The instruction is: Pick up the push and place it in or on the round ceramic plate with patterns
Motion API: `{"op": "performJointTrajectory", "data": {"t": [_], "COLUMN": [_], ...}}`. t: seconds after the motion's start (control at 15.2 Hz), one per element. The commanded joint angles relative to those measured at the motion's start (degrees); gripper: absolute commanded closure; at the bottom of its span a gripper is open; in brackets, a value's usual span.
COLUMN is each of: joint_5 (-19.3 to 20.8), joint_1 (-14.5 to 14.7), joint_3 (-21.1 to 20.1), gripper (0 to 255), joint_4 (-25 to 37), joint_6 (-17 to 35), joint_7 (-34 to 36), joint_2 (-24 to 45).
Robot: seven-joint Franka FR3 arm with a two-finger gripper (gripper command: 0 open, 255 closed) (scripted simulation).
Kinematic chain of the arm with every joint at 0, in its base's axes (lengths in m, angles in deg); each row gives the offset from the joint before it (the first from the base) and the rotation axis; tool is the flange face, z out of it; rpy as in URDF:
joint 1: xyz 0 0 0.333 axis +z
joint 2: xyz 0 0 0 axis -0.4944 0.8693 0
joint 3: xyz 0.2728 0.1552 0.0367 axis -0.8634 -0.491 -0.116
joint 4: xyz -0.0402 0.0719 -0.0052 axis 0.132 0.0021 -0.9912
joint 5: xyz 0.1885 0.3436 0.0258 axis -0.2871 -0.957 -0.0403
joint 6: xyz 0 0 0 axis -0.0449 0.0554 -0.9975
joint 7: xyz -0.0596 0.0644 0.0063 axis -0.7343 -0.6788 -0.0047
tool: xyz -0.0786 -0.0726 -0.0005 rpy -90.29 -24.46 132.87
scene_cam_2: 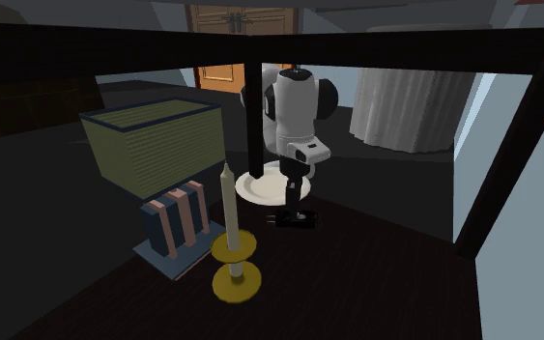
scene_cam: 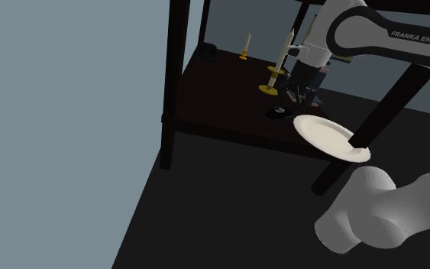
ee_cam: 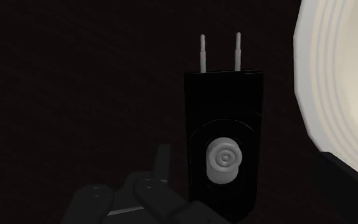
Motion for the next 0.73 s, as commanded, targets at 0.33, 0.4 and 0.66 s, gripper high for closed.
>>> {"op": "performJointTrajectory", "data": {"t": [0.33,0.4,0.66], "joint_5": [-1.43,-1.34,-1.27], "joint_1": [-2.7,-2.76,-2.78], "joint_3": [1.41,1.53,1.71], "gripper": [0,255,255], "joint_4": [-0.72,-0.65,-0.17], "joint_6": [1.29,1.26,1.07], "joint_7": [-1.28,-1.42,-1.64], "joint_2": [2.15,2.18,2.45]}}
